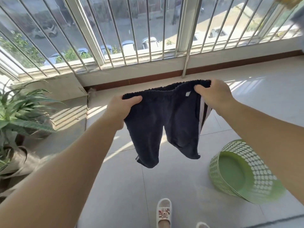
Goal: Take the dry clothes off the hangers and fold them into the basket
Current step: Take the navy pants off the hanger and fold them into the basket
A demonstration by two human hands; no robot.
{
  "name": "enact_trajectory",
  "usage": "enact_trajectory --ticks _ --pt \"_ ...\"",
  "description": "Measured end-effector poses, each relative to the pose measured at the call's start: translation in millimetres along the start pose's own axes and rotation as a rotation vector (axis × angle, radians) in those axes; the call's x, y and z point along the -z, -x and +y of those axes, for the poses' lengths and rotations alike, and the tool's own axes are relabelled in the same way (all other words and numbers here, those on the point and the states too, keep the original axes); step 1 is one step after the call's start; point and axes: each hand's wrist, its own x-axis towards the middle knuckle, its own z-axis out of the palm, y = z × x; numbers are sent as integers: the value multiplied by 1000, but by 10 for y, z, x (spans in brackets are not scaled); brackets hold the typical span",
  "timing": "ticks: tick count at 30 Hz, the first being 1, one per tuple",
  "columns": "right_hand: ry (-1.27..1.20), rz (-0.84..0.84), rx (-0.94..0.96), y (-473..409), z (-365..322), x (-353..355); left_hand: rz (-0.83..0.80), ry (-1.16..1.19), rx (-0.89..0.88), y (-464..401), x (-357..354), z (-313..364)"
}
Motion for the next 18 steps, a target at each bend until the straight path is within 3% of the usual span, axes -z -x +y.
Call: enact_trajectory --ticks 5,8,11,13,18 --pt "-263 30 -128 137 -107 -246 -50 330 243 67 -265 12" --pt "-271 -81 -8 325 -212 -351 -98 360 206 199 -404 69" --pt "-363 -354 85 468 -264 -371 -167 276 90 318 -481 135" --pt "-286 -469 166 520 -273 -374 -199 200 21 376 -486 171" --pt "-143 -176 252 496 -246 -396 -281 16 -156 481 -451 227"
